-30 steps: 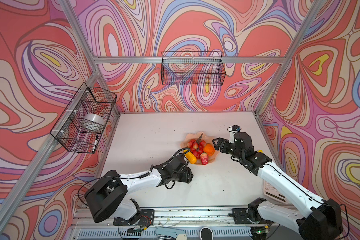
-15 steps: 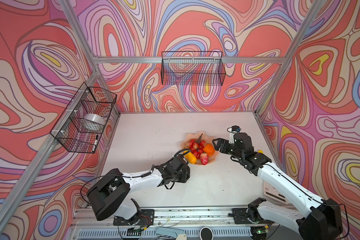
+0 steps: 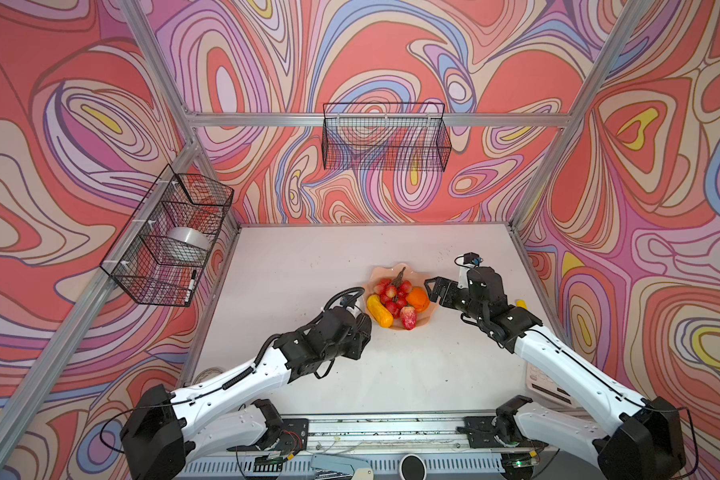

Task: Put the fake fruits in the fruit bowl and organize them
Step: 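Grasp the dark avocado with the left gripper and lift it, then lower the avocado into the bowl and open the left gripper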

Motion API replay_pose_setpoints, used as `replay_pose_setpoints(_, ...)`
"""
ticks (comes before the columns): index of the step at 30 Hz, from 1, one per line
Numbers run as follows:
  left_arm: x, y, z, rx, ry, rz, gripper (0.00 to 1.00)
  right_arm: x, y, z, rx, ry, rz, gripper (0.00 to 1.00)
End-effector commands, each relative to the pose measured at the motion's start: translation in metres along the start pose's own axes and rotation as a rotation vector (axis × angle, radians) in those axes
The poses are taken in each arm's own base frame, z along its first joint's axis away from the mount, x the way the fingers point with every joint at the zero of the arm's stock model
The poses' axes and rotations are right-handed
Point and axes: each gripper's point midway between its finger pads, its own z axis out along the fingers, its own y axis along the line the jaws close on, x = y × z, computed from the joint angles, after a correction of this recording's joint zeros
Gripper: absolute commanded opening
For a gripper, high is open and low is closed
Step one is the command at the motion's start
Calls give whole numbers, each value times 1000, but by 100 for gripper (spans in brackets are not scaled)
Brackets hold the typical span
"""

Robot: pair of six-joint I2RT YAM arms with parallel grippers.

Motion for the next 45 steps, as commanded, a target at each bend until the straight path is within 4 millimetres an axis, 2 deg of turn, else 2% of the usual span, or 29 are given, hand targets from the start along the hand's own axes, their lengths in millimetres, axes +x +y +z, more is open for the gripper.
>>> replay_pose_setpoints(1,-32,-6,-4,-47,-42,132,28,-4,-3,-9,0,-38,21,97)
replay_pose_setpoints(6,-70,-30,26,-15,-37,234,28,-4,-9,-17,18,-56,33,98)
replay_pose_setpoints(10,-83,-52,55,40,5,295,28,-6,-12,-24,32,-73,31,98)
replay_pose_setpoints(17,-80,-64,100,60,113,356,28,-5,-17,-28,46,-84,29,98)
replay_pose_setpoints(24,-75,-46,129,-46,162,328,29,-3,-18,-26,40,-81,28,98)
replay_pose_setpoints(26,-71,-43,134,-60,173,316,32,-3,-17,-25,36,-79,27,98)
replay_pose_setpoints(31,-68,-36,139,-97,178,296,49,-3,-17,-24,37,-76,21,98)
replay_pose_setpoints(33,-69,-35,139,-100,168,290,51,-3,-18,-24,38,-76,20,98)
replay_pose_setpoints(39,-80,-42,133,-80,127,277,69,-4,-17,-22,33,-81,19,98)
replay_pose_setpoints(42,-97,-49,121,-64,59,269,73,-8,-15,-22,35,-88,5,98)
replay_pose_setpoints(45,-127,-56,95,-60,-72,262,79,-13,-14,-21,44,-95,-24,98)
